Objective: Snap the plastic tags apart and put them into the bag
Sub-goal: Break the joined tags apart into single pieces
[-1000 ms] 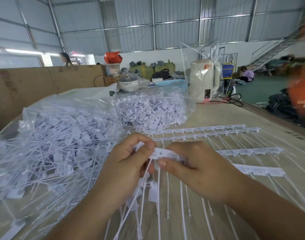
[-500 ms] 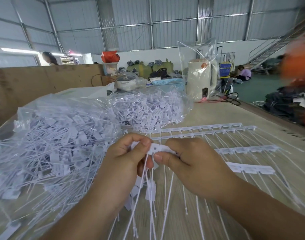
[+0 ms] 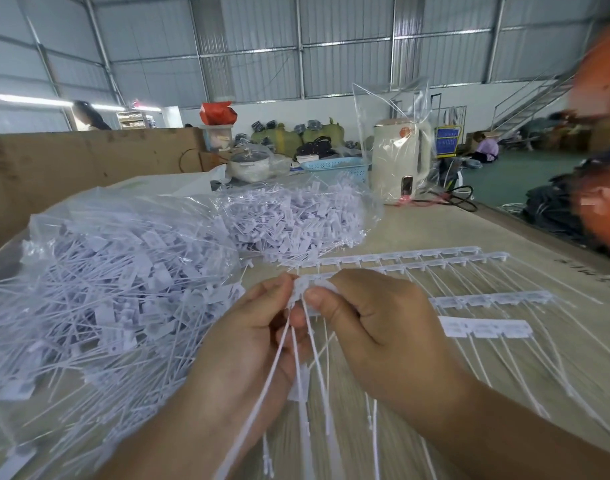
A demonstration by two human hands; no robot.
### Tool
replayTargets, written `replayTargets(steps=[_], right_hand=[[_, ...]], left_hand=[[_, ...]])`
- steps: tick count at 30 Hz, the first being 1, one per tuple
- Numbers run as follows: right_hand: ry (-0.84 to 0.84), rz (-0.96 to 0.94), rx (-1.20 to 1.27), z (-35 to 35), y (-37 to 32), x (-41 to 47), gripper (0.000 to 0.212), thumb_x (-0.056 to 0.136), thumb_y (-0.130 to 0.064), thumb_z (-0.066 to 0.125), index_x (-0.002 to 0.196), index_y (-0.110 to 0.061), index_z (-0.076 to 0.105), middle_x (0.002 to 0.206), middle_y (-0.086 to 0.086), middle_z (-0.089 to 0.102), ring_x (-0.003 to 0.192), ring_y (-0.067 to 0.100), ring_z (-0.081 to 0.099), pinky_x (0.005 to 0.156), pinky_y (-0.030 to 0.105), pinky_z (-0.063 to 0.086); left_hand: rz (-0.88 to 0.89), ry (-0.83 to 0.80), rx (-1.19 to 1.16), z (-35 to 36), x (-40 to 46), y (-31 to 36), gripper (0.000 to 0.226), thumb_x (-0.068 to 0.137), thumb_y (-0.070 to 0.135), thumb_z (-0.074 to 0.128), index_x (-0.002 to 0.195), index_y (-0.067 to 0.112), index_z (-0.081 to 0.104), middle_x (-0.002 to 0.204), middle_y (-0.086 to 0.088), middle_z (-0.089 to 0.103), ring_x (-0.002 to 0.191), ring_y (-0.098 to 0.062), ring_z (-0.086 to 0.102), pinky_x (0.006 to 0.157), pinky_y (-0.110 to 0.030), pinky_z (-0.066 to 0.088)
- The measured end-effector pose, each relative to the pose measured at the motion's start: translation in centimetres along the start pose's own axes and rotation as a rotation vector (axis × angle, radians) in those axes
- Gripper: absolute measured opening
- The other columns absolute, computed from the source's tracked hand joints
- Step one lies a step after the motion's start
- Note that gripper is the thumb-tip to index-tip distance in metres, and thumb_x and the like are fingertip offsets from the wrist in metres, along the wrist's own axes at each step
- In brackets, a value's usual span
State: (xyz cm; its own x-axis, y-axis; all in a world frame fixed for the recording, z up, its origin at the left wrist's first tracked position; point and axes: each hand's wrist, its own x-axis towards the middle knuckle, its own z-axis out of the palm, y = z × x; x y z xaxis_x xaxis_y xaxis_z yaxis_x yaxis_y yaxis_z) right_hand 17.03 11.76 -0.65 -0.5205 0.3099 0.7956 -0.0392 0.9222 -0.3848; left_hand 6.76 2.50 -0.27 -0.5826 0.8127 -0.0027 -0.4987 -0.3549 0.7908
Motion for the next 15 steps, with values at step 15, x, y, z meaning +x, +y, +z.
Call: replayTargets(steps=[15], right_hand=[[-0.360,0.113,0.045,-0.2,1.6,0.0,0.044,0.087,-0.063,0.046,0.123,-0.042,0.030,0.058,-0.020,0.055,0.056,0.002,0.054,0.052,0.019,0.039]], left_hand=[[0.425,-0.038,0.693,-1.8,0.6,0.1,0.019,0.074,0.040,0.060,0.083,0.033,0.075,0.053,-0.001,0.050,0.047,-0.012,0.044,0.042,-0.019,0.035]])
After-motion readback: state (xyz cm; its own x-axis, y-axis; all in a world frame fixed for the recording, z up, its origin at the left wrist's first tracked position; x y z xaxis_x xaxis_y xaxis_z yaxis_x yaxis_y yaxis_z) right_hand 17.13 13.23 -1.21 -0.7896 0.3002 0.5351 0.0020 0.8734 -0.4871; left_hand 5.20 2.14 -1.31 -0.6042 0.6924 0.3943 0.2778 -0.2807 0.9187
